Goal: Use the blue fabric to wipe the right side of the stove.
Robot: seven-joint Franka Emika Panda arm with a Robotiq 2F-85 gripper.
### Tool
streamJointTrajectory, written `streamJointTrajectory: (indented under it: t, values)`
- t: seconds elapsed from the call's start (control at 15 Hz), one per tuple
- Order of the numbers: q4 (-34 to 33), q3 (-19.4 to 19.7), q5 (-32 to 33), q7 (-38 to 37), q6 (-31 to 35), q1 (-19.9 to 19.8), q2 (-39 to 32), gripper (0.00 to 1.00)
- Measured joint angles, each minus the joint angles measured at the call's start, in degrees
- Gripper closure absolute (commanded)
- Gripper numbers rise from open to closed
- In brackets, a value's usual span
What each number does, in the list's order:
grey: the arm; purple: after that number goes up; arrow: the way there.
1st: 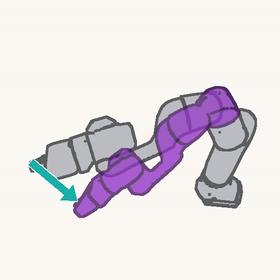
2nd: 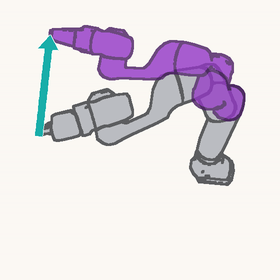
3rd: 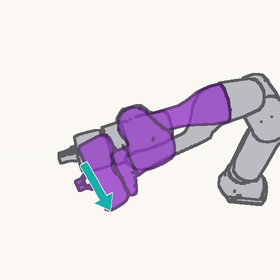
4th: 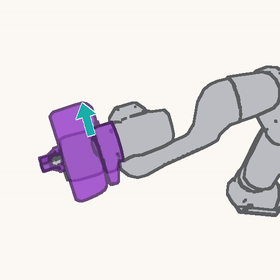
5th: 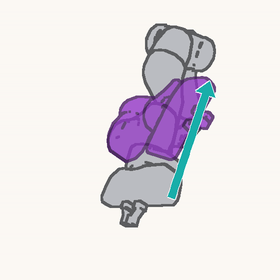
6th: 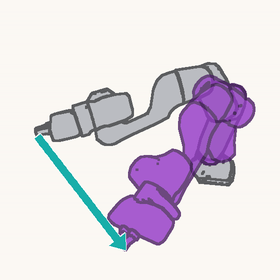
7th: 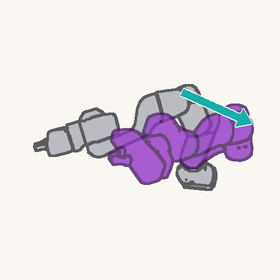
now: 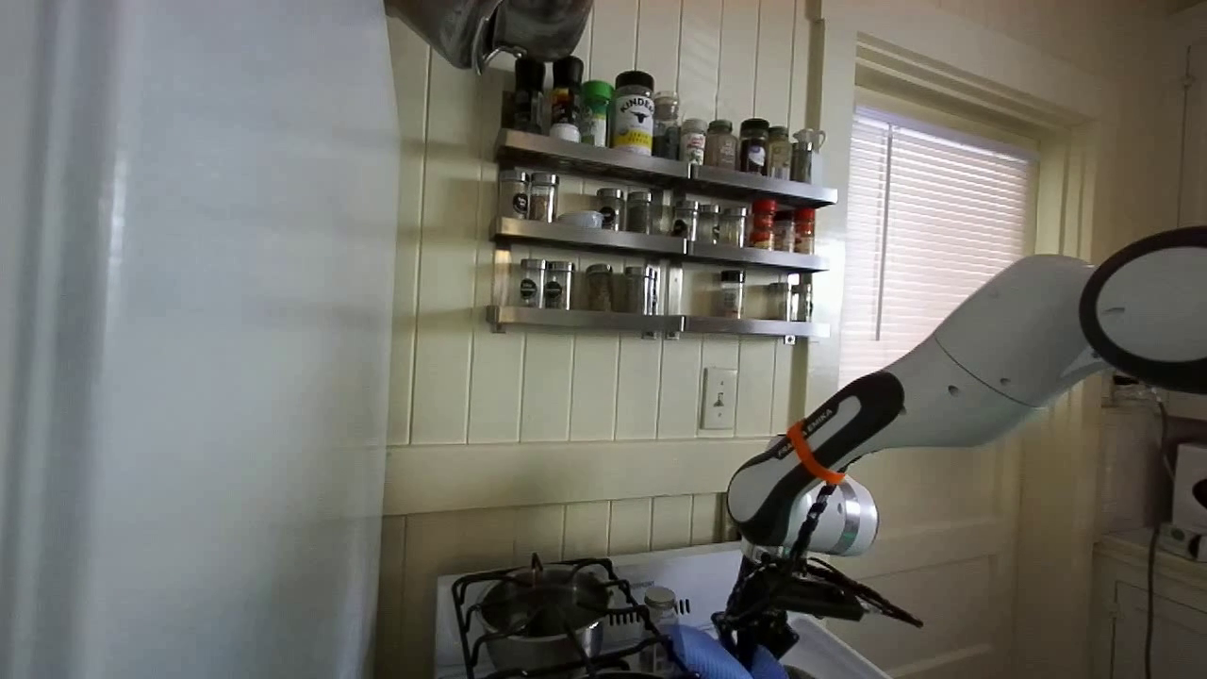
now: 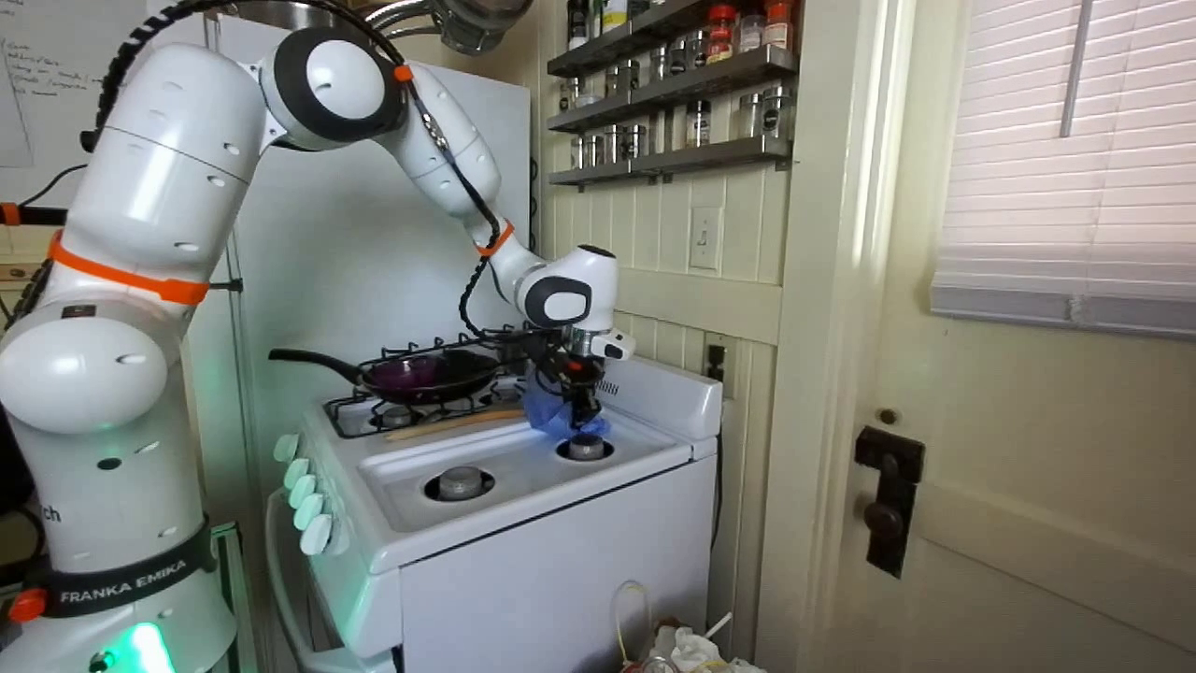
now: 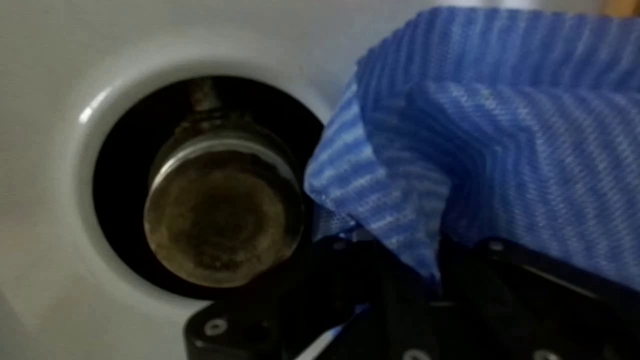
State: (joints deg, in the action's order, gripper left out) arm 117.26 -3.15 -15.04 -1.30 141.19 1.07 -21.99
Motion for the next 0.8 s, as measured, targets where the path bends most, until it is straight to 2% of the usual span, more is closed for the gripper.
streamJointTrajectory:
  t: [0.47,0.67,0.8]
  values:
    - [-2.98,2.30,0.43,-11.86,-0.07,0.32,-1.70,1.00]
    - [-0.47,4.37,0.82,-18.28,0.32,1.09,-0.06,1.00]
    - [2.81,5.12,0.10,-20.58,3.62,1.12,1.44,1.00]
